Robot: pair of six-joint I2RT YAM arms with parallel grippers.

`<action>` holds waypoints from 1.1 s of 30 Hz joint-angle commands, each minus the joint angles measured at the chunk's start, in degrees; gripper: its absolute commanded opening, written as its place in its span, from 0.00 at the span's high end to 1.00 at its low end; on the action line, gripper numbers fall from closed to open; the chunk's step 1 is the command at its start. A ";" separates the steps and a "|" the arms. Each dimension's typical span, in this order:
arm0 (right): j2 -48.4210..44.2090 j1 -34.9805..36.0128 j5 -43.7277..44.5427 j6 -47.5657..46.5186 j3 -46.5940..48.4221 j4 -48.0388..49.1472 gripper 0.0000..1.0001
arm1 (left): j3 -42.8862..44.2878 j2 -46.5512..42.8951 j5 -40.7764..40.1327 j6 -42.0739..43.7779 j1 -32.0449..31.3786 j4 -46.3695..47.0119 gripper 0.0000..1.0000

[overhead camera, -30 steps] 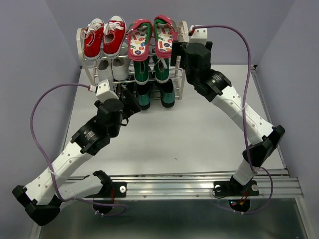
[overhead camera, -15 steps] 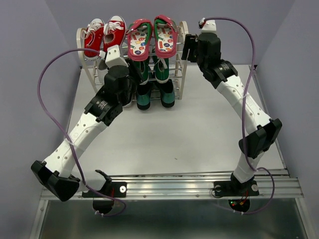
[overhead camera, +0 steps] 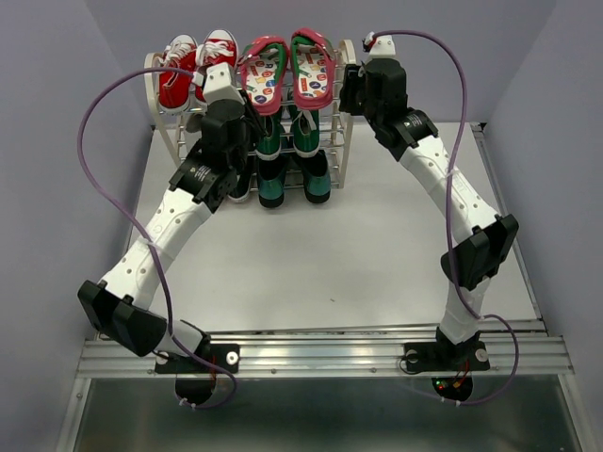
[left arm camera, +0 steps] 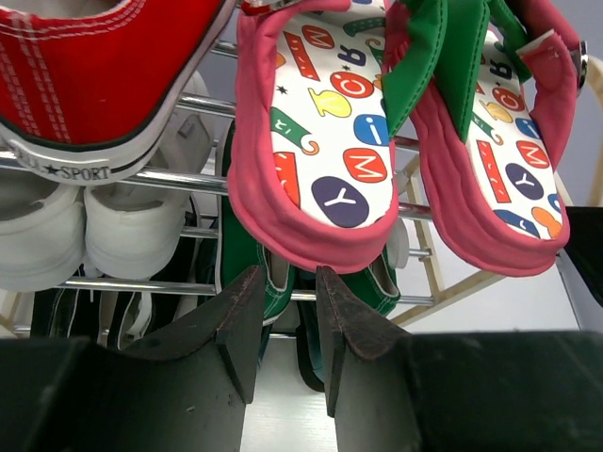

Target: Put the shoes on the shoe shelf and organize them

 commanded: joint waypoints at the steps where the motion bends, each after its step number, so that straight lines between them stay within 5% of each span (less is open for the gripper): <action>1: -0.51 -0.23 -1.39 -0.86 1.07 1.58 0.53 | 4.08 1.13 1.89 2.51 0.18 3.08 0.61; 20: -1.48 -0.23 -2.36 -1.74 -0.95 2.02 0.55 | 9.98 7.29 11.39 2.08 0.27 1.50 0.68; 24: -2.09 -0.23 -2.01 -2.09 -1.56 2.02 0.42 | 7.08 3.26 10.60 1.81 0.27 1.41 0.67; 27: -3.15 -0.23 -0.87 -1.65 -2.36 1.93 0.32 | 6.46 0.18 10.07 1.90 0.27 -0.34 0.54; 29: -4.11 -0.23 0.35 -2.09 -2.53 2.02 0.25 | 4.80 -1.93 9.37 1.38 0.18 -2.01 0.38; 32: -5.34 -0.23 2.90 -2.96 -2.62 2.10 0.00 | -0.03 -7.38 7.88 -0.28 0.27 -2.98 0.13; 33: -5.61 -0.23 3.52 -3.32 -2.62 2.11 0.00 | -1.35 -10.52 7.18 -0.99 0.27 -3.25 0.06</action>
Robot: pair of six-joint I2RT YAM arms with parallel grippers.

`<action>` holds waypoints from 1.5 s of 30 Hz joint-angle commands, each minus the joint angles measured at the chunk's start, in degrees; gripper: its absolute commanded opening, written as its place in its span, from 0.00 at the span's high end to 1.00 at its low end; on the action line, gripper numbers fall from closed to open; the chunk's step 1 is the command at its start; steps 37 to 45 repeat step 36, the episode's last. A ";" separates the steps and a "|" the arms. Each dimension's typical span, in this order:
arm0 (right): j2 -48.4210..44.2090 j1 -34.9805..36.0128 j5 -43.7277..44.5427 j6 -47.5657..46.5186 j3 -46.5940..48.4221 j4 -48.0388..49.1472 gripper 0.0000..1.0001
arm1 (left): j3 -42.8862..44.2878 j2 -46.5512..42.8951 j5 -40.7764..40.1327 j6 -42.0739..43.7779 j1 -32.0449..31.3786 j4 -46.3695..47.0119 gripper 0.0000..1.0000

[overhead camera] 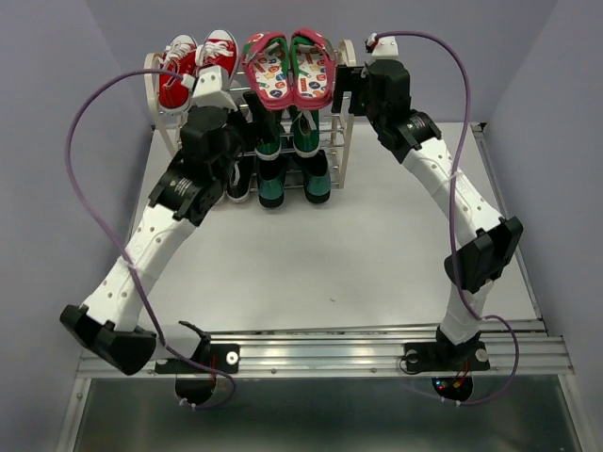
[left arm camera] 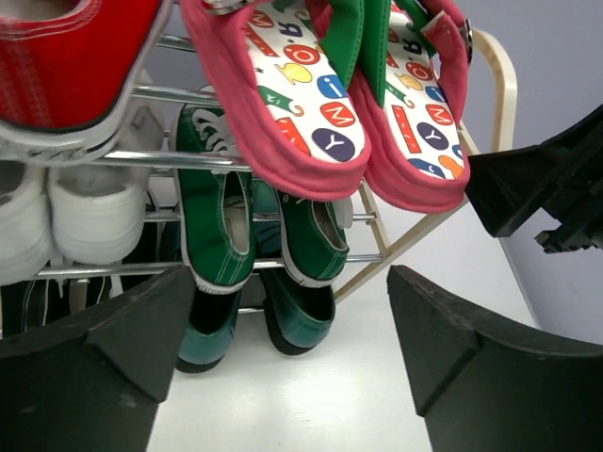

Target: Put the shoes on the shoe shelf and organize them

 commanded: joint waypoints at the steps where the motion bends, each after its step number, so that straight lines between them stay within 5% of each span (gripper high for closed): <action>1: -5.02 -0.17 3.50 -2.53 -0.52 0.73 0.00 | -5.74 -9.98 -3.82 -1.94 0.16 -0.49 0.01; 8: -12.47 -0.17 8.34 -3.77 -7.10 0.82 0.00 | -13.67 -19.48 -10.77 -10.28 0.16 -9.98 0.01; 12: -18.98 -0.17 7.99 -0.26 -18.69 1.61 0.00 | -21.49 -24.84 -11.83 -16.26 0.25 -13.06 0.01; 18: -35.59 -0.17 12.64 14.93 -47.95 7.04 0.00 | -30.11 -28.45 -19.03 -23.38 0.25 -20.88 0.01; 23: -47.89 -0.17 10.62 22.83 -75.00 21.47 0.00 | -38.63 -30.03 -19.92 -25.76 0.34 -19.84 0.01; 45: -46.16 -0.17 10.45 24.10 -76.90 16.99 0.00 | -43.83 -33.02 -18.77 -27.69 0.34 -16.84 0.01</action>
